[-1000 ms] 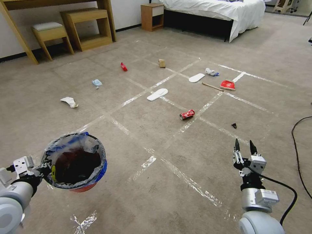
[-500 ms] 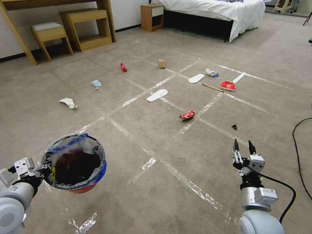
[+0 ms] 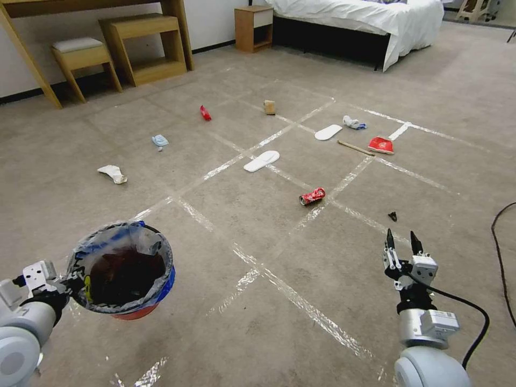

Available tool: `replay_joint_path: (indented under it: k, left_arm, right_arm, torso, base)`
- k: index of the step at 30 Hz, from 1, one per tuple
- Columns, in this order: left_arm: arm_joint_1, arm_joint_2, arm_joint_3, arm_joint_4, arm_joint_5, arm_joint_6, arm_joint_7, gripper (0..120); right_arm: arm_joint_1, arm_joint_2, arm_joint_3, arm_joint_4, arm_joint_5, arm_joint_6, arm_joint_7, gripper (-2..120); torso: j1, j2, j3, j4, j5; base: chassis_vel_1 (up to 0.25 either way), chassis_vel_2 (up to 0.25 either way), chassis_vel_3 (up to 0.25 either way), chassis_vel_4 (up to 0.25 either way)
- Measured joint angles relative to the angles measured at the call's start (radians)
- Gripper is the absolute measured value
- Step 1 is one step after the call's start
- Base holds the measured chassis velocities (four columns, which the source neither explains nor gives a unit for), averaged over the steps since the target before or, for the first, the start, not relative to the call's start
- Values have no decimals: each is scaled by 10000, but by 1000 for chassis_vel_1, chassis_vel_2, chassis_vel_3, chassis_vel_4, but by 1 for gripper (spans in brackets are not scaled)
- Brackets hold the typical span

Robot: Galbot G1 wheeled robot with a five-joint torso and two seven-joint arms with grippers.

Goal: Pick up the trash bin and place the garbage on the floor into it.

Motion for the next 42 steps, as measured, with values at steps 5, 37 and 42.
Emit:
replay_joint_path:
  k: [5, 37, 42]
  left_arm:
    - [72, 4, -49, -32, 24, -30, 8, 1]
    - [138, -6, -81, -19, 142, -102, 59, 1]
    - [135, -7, -64, -8, 152, -108, 60, 1]
  right_arm:
    - [2, 32, -2, 23, -45, -38, 0, 50]
    - [-19, 46, -29, 124, -69, -71, 36, 50]
    - [-11, 49, -34, 123, -68, -73, 41, 50]
  torso:
    - [0, 0, 0, 0, 1]
    - [0, 0, 1, -2, 1]
    - [0, 0, 0, 1, 0]
  base:
    - [-115, 125, 114, -113]
    - [-145, 153, 150, -156]
    - [-151, 159, 150, -140]
